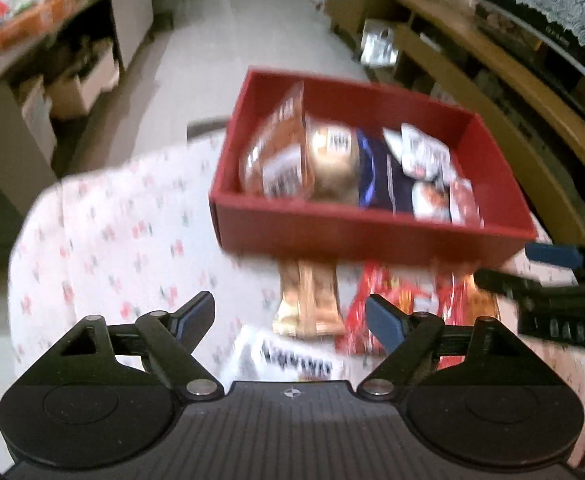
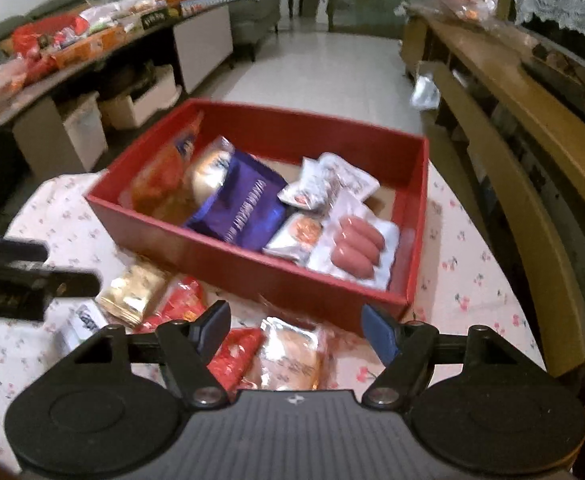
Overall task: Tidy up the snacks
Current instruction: 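Grasp the white Kaprons wafer with the left gripper while the right gripper grasps the red Trolli bag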
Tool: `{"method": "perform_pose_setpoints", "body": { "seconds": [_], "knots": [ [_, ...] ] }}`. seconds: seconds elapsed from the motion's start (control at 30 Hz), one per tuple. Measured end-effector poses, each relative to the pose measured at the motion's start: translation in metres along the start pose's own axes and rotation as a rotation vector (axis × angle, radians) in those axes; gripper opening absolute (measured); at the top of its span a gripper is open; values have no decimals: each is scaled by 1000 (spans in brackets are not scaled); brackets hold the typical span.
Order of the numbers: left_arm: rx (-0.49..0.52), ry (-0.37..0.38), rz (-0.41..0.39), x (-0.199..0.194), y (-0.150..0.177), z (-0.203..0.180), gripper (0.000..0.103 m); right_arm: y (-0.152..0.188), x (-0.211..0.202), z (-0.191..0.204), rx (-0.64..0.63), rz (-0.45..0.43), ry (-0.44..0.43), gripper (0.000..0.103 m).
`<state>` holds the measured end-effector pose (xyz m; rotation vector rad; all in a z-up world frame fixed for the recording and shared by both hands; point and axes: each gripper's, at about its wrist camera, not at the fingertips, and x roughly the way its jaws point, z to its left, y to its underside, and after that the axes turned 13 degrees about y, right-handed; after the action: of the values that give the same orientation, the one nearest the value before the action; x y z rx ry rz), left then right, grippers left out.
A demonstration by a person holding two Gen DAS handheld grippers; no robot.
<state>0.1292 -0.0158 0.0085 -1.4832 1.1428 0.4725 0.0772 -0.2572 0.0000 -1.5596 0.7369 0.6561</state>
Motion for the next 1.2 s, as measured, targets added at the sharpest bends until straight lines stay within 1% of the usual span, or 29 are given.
{"method": "perform_pose_setpoints", "body": {
  "seconds": [0.07,0.13,0.2,0.3,0.43,0.5,0.57,0.6,0.63,0.7,0.77,0.8,0.83,0.93,0.97,1.0,1.03,1.07,1.13,1.2],
  "knots": [
    [-36,-2,15,1,7,3,87,-3,5,1,0,-9,-24,75],
    [-75,14,21,-1,12,7,87,-9,9,10,-25,-4,-75,75],
    [-105,23,23,-4,17,11,87,-12,10,25,-84,-10,-119,75],
    [-134,18,27,-9,23,16,87,-14,14,54,-214,-32,-161,75],
    [-165,9,44,-12,31,27,87,-10,27,82,-359,-3,-172,75],
    [-175,8,50,-13,35,33,87,-4,35,88,-398,29,-193,75],
    [-184,3,58,-12,37,37,87,5,43,92,-430,46,-186,75],
    [-192,6,61,-12,37,40,87,6,44,94,-432,45,-182,73],
    [-203,13,63,-11,37,42,87,7,44,96,-430,46,-176,65],
    [-225,30,65,-9,36,45,87,8,38,97,-406,52,-170,58],
    [-246,47,72,-6,35,45,87,14,31,96,-395,59,-168,56],
    [-259,55,75,-4,35,45,87,17,28,94,-382,64,-165,50],
    [-276,66,81,-2,35,44,87,20,24,91,-362,75,-158,41],
    [-313,88,97,8,35,39,88,28,11,77,-302,102,-169,36],
    [-323,81,99,12,34,37,90,32,6,72,-291,107,-165,34],
    [-334,67,103,18,33,35,91,36,3,69,-278,112,-161,30],
    [-343,52,111,24,32,33,91,41,0,66,-269,123,-160,30],
    [-345,41,105,29,30,30,96,45,-2,63,-258,141,-173,30],
    [-324,-21,87,34,27,20,97,52,-4,59,-253,154,-203,30],
    [-287,-90,68,42,27,12,97,56,-10,56,-275,140,-210,30]
  ]
}}
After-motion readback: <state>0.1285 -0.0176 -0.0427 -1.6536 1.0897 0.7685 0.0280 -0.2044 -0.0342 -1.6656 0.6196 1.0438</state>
